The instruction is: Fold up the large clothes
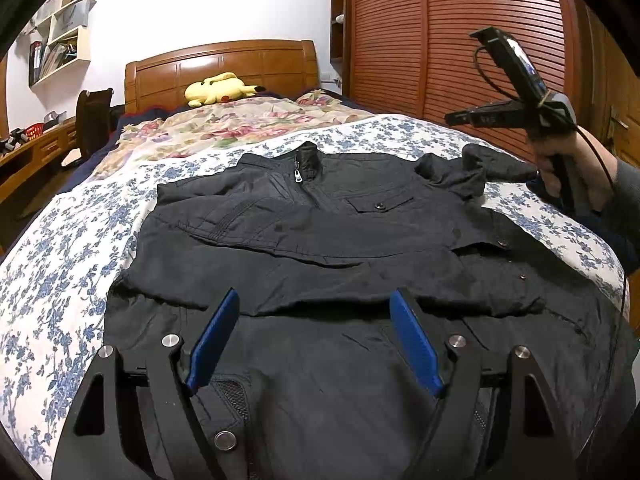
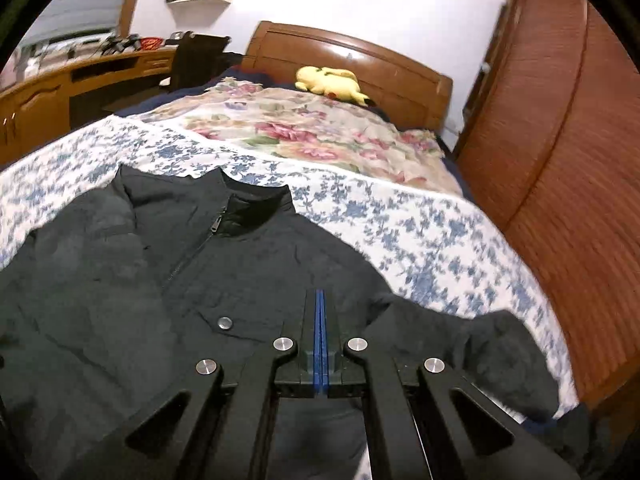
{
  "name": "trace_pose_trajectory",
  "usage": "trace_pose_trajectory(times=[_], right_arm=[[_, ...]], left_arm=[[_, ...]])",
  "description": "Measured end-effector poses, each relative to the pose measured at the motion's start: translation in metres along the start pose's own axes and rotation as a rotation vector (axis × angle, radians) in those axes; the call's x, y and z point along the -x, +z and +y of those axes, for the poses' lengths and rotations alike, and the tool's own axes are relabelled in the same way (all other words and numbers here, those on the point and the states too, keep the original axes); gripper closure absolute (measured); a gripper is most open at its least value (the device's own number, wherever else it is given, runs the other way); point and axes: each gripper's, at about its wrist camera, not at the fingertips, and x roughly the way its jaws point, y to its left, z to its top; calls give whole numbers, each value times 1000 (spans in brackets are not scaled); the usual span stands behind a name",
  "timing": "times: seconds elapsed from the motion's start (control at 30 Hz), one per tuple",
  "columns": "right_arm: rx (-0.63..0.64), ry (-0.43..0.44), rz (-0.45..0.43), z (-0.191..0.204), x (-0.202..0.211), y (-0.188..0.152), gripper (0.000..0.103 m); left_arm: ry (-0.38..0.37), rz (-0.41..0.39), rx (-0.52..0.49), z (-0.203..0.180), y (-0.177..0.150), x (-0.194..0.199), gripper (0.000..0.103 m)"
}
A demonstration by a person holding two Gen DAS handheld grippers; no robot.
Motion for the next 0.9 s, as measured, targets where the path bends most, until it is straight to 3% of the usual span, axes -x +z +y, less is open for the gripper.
trace_pose_trajectory(times=[0.1,0.2,0.23,0.27,0.33,0.53,0.57,0.6,0.63,0.73,0.9], right_arm=[[-79,-65,49,-23,-11,2,99],[-168,-117,106,-50,-33,1,65],[-201,-125,119,-60,-39,0,49],[-251,-135,141,-74,-48,-3,44],[-318,-167,175,-94,-64,-5,43],[-473,-175,257,-133,-112,-14,45],[-486,-172,262,-136,-116,-17,53],[-492,-169,270,-138,-117,-17,81],[-482,-178,273,-137,-118,-19,99],[-396,-191,184,-124,-109,-9,99],[-254,-64,41,-74,-63,22,100]], left_arm=[[0,1,-3,0,0,0,24],[-1,3,-8,-1,0,0,24],[-1,4,-9,-1,0,-1,24],[-2,5,-9,-2,0,-1,24],[-5,10,-7,-1,1,-3,24],[-12,19,-5,-1,1,-5,24],[-13,22,-6,-1,1,-6,24],[-15,25,-6,-1,1,-7,24],[-15,27,-6,0,1,-8,24],[-16,27,-4,0,0,-8,24],[-13,24,-6,-1,0,-7,24]])
